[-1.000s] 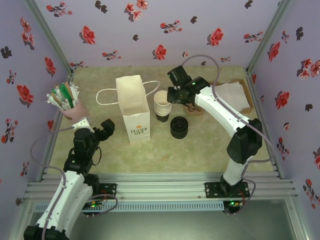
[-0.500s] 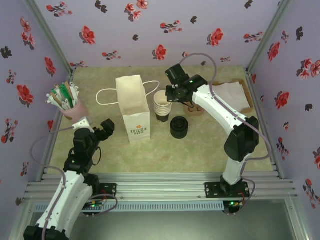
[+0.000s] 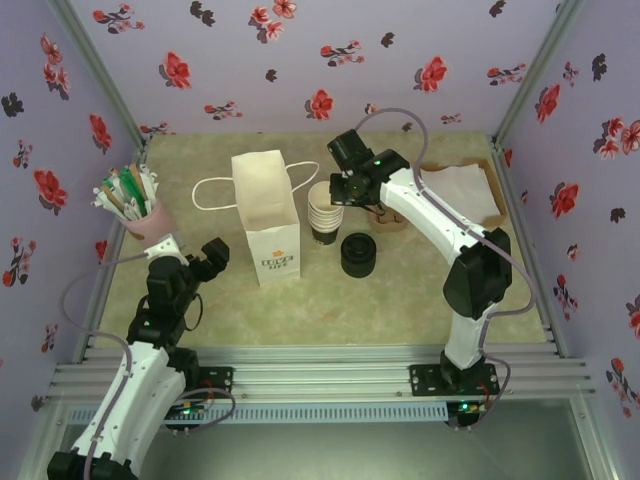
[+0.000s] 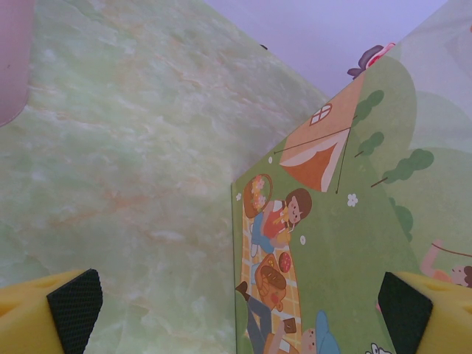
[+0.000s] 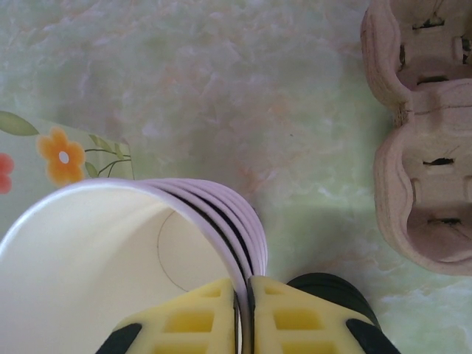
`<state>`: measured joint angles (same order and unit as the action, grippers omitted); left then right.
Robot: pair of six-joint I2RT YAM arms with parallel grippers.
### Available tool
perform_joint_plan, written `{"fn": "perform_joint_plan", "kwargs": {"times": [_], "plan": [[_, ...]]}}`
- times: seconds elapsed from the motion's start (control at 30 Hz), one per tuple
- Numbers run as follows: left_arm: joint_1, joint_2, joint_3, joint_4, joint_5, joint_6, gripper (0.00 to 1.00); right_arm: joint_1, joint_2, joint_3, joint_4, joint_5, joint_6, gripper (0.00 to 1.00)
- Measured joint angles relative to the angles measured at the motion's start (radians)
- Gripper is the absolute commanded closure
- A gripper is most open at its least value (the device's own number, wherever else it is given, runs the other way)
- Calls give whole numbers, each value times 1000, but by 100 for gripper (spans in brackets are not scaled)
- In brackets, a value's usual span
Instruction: Pack the takeout coffee
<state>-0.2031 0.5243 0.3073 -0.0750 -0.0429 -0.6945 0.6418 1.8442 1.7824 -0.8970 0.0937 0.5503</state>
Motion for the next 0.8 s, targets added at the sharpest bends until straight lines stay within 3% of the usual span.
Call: {"fn": "perform_joint_plan", "kwargs": {"times": [0.37,0.8], "plan": [[0,0,0,0,0,0,1,0,0,37,-22,1,0,95],[0,0,0,0,0,0,1,0,-39,82,-51,9,0,95]]}}
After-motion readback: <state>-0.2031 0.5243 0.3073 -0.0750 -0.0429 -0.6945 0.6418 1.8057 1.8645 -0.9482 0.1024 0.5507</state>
